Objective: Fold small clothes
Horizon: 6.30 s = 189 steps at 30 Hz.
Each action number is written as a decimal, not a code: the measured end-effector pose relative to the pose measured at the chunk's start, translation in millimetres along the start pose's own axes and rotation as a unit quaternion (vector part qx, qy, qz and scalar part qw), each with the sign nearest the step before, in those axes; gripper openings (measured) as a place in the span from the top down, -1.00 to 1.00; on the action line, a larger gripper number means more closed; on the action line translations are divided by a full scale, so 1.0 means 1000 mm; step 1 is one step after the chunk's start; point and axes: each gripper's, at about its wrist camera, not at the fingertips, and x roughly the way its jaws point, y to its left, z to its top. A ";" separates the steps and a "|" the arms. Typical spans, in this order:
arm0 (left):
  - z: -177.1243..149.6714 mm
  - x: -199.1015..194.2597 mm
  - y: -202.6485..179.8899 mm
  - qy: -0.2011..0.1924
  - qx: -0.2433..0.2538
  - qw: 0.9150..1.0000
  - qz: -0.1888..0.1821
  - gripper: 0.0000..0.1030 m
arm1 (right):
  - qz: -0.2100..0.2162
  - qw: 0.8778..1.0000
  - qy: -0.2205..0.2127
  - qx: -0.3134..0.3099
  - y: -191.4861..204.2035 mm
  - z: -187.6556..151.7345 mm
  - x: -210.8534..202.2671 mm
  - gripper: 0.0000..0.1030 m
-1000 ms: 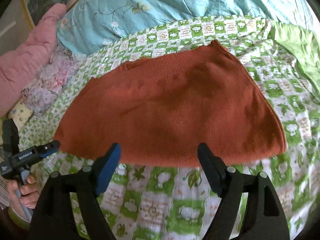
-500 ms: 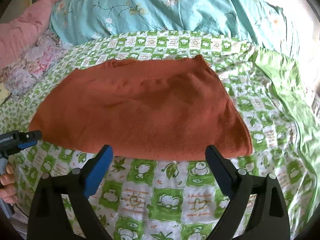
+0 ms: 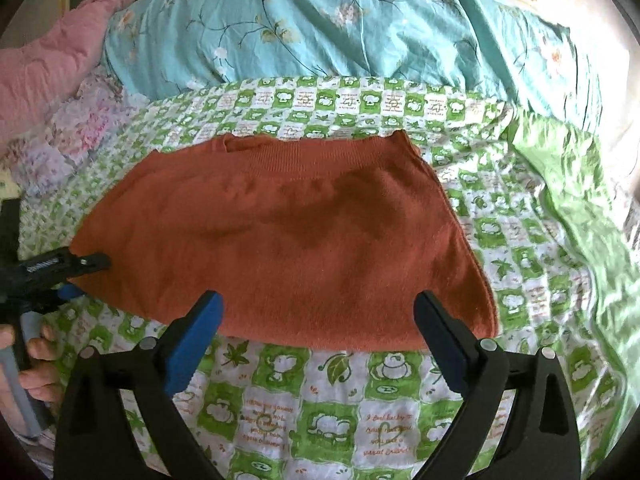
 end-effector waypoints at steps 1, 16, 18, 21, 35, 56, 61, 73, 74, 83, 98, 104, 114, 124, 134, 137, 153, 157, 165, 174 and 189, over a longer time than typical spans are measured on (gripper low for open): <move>0.002 0.001 0.000 -0.003 -0.002 1.000 0.000 -0.45 | 0.009 1.000 0.000 0.008 -0.003 0.001 0.000 -0.87; 0.017 -0.013 -0.012 -0.058 0.050 0.997 0.034 0.76 | 0.169 0.976 0.018 0.137 -0.052 0.012 0.024 -0.88; 0.018 -0.020 -0.026 -0.072 0.083 0.993 0.039 0.81 | 0.176 0.974 0.021 0.143 -0.056 0.015 0.028 -0.88; 0.017 -0.032 -0.049 -0.096 0.127 0.987 0.020 0.86 | 0.207 0.965 0.025 0.157 -0.062 0.018 0.033 -0.88; -0.045 -0.010 -0.170 -0.101 0.303 0.946 -0.054 0.89 | 0.308 0.930 0.079 0.184 -0.098 0.060 0.071 -0.88; -0.105 0.019 -0.208 -0.090 0.454 0.886 0.023 0.88 | 0.361 0.910 0.193 0.062 0.007 0.121 0.190 0.66; -0.103 -0.003 -0.243 -0.091 0.451 0.887 -0.047 0.87 | 0.364 0.922 0.121 0.054 -0.033 0.138 0.141 0.68; -0.142 0.060 -0.303 0.022 0.406 0.906 -0.119 0.87 | 0.289 0.942 0.132 0.109 -0.150 0.103 0.156 0.68; -0.144 0.061 -0.304 0.022 0.406 0.905 -0.120 0.86 | 0.291 0.942 0.127 0.112 -0.152 0.102 0.156 0.68; -0.139 0.063 -0.290 0.065 0.403 0.902 -0.138 0.57 | 0.266 0.951 0.118 0.105 -0.156 0.096 0.156 0.59; -0.055 0.002 -0.188 0.050 0.314 0.942 -0.111 -0.42 | 0.229 0.962 0.091 0.118 -0.165 0.089 0.107 -0.69; -0.018 0.038 -0.158 0.092 0.223 0.964 -0.115 -0.46 | 0.221 0.961 0.119 0.113 -0.159 0.082 0.123 -0.69; 0.010 0.138 -0.165 0.186 0.146 0.955 -0.178 -0.19 | 0.279 0.934 0.159 0.157 -0.156 0.073 0.166 -0.19; 0.020 0.065 -0.151 0.101 0.204 0.958 -0.177 0.62 | 0.312 0.930 0.121 0.150 -0.110 0.074 0.131 0.44; 0.058 -0.028 -0.053 0.050 0.211 0.971 -0.100 0.61 | 0.430 0.886 0.120 0.124 0.020 0.059 0.138 0.45; 0.056 -0.017 -0.025 0.069 0.197 0.975 -0.073 0.59 | 0.433 0.882 0.147 0.117 0.047 0.046 0.156 0.45; -0.019 -0.085 0.012 -0.008 0.224 0.974 0.025 -0.09 | 0.303 0.948 0.073 0.064 0.016 0.034 0.064 -0.01; -0.060 -0.100 0.003 -0.018 0.262 0.964 0.042 -0.25 | 0.323 0.942 0.080 0.048 0.030 0.021 0.050 -0.01; -0.105 -0.079 -0.015 -0.036 0.333 0.936 0.110 -0.27 | 0.325 0.936 0.129 0.027 0.058 -0.007 0.071 0.54; -0.111 -0.070 -0.009 -0.063 0.315 0.936 0.141 0.12 | 0.412 0.897 0.102 0.120 0.047 0.005 0.065 0.90; -0.105 -0.085 -0.010 -0.079 0.315 0.931 0.164 0.84 | 0.279 0.956 0.094 0.000 0.059 -0.012 0.045 0.91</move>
